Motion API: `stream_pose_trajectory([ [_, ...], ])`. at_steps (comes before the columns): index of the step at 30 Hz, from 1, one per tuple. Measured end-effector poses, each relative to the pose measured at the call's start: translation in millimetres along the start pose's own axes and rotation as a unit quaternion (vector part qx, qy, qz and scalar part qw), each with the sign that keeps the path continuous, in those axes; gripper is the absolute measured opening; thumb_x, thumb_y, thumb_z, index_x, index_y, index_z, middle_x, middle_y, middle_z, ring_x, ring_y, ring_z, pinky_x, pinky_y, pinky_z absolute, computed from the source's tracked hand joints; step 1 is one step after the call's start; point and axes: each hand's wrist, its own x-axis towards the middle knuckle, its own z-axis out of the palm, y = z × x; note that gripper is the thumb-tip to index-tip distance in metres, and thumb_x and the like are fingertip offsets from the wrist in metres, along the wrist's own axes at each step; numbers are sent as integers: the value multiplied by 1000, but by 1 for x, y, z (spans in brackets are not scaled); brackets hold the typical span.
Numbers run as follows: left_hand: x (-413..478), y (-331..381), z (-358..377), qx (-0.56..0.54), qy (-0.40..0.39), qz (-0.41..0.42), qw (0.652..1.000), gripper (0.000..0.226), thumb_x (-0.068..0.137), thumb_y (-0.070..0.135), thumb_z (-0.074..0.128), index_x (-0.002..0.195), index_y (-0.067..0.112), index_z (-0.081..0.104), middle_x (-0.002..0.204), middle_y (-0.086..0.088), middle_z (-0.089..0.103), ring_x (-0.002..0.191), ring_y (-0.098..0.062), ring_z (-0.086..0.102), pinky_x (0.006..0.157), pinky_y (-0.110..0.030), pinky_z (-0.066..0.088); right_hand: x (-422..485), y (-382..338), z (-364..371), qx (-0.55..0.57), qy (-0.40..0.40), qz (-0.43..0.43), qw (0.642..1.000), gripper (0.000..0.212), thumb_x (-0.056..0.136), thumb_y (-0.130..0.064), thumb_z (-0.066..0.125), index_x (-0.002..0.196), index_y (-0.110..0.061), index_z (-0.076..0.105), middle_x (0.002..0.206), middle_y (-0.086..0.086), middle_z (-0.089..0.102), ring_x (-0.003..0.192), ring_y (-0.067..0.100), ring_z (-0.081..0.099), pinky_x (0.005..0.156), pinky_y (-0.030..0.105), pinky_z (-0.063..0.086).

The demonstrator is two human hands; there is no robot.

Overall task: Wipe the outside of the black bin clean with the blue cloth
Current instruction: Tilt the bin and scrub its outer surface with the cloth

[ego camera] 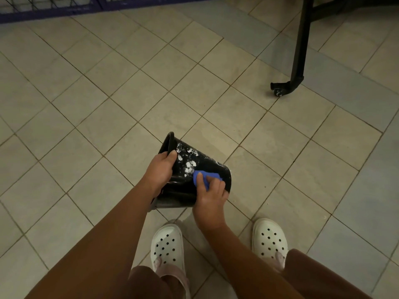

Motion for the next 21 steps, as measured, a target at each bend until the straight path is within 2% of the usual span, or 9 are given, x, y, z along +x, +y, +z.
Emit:
stream_pose_trajectory([
  [5,-2,0,5,1,-8,22,1000,35,103,36,43,115,12,66,103,-9,74,96,-26,71,91,-47,55,42,14,-11,-29,-46,26,998,66,74,-7,67,135,-11,41,121,20,44,111,35,38,92,51,40],
  [8,-1,1,5,10,11,25,1000,37,103,36,42,112,11,67,101,-10,74,95,-27,71,88,-44,55,27,10,-9,-23,-27,24,999,72,63,-7,77,129,-9,48,113,18,50,105,33,43,83,49,45],
  [11,-1,-1,2,7,9,17,1000,36,104,36,41,113,11,66,102,-9,73,95,-26,71,86,-42,56,7,4,-4,-7,-11,13,1000,74,59,-8,79,127,-8,49,111,18,51,101,31,43,77,46,47],
  [14,-3,-2,1,9,-9,26,1000,32,104,34,42,113,12,65,102,-10,73,94,-25,71,86,-42,56,20,5,-5,-16,-3,26,1000,70,60,-5,76,125,-7,51,108,19,51,99,31,39,77,47,46],
  [18,-4,0,4,13,-11,43,999,33,104,33,43,114,12,66,102,-10,73,94,-25,71,86,-41,56,46,14,-9,-22,-34,27,999,65,69,0,67,130,-10,46,113,20,47,103,34,40,84,51,43],
  [21,-4,3,4,15,-5,49,999,30,104,34,43,105,16,67,99,-8,73,92,-23,70,86,-40,56,35,13,-7,-3,-2,34,999,69,59,2,74,124,-7,53,106,19,51,98,29,36,77,46,45],
])
